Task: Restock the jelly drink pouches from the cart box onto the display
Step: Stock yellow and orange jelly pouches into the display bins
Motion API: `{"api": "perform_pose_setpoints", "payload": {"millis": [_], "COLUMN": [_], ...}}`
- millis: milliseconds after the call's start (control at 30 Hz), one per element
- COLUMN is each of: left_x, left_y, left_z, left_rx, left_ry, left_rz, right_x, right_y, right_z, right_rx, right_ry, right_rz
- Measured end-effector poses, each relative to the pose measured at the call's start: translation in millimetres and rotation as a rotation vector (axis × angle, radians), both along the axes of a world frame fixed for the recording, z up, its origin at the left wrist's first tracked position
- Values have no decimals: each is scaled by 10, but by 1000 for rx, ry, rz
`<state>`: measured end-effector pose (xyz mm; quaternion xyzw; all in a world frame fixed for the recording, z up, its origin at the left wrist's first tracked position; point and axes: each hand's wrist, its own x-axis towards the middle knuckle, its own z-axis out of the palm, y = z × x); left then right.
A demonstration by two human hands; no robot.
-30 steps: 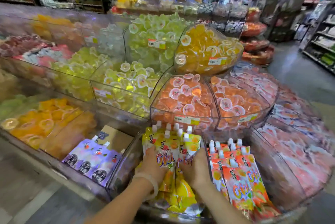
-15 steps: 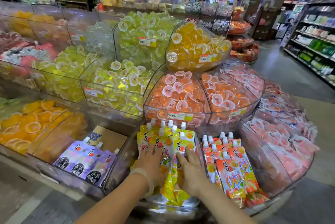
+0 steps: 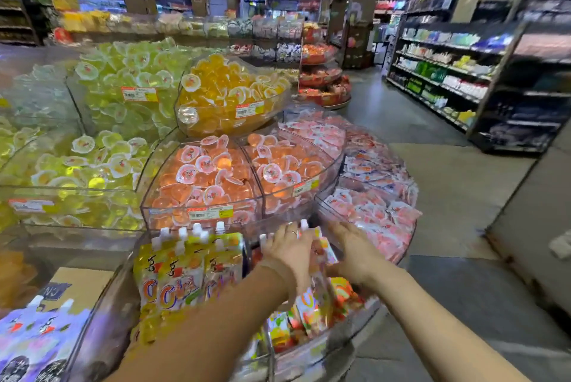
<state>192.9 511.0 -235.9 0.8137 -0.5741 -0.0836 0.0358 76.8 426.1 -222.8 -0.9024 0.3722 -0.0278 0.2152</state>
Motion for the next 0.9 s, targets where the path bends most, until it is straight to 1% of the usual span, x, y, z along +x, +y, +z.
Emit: {"api": "perform_pose_setpoints", "payload": {"millis": [133,367,467,600,733,900], "left_x": [-764,-2281,-2936,-3749,-4499,-5313], "left_y": [-575,-1539,-1887,-2251,-2570,-3056], "left_z": [17,-27,-53,-77,-131,-226], "left_rx": [4,60,56,102,124,124], "left_ry": [-15,-50,-67,-71,-68,-87], "left_rz": [-179,-446,-551,-697,-829,-962], "right_x": [-789,-2382,-3086,-3970,-4723,-5462], "right_y": [-342,-906,-1052,-1155,-1254,-1573], "right_z": [-121,-213,-223,-215,-249,-399], "right_rx": [5,-22,-28,-49,5,35], "right_ry": [98,166,180,226,221,267], "right_rz": [-216,-481,-592,-726,-902,-1045]}}
